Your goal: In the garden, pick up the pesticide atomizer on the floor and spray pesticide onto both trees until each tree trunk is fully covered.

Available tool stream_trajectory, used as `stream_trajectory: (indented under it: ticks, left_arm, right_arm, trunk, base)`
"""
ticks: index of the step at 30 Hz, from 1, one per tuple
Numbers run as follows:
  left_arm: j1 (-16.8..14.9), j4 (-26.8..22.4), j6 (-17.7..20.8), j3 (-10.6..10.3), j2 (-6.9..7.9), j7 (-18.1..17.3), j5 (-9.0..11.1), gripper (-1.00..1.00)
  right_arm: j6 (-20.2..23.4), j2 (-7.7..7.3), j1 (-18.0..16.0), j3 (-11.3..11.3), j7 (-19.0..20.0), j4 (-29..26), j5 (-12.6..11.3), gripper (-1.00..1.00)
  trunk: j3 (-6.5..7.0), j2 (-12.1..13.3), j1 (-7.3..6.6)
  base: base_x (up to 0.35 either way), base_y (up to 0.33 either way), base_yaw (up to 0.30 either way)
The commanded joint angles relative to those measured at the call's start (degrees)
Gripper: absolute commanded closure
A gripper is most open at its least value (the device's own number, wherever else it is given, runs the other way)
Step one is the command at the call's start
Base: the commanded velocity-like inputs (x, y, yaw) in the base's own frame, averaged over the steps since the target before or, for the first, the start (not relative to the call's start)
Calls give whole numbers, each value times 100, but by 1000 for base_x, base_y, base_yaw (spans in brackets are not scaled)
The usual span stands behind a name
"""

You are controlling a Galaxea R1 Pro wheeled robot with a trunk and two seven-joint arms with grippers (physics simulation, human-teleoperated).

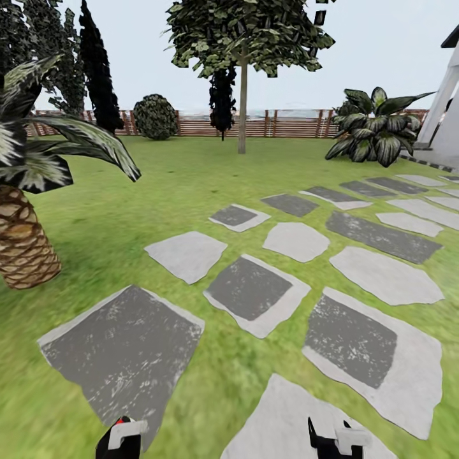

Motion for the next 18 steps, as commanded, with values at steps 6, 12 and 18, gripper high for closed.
stream_trajectory:
  ticks: [6,12,18]
  left_arm:
    - [0,5,2,0,0,-1,0,100]
    - [0,-9,-1,5,0,0,3,100]
    - [0,10,0,4,0,1,-2,100]
  right_arm:
    - [-1,0,0,2,0,5,1,-100]
    - [-4,0,0,0,-7,6,0,-100]
    - [-1,0,0,0,-9,14,0,-100]
  trunk:
    - [0,0,0]
    - [0,0,0]
    - [0,0,0]
  base:
    - [339,0,0]
    - [339,0,0]
    - [339,0,0]
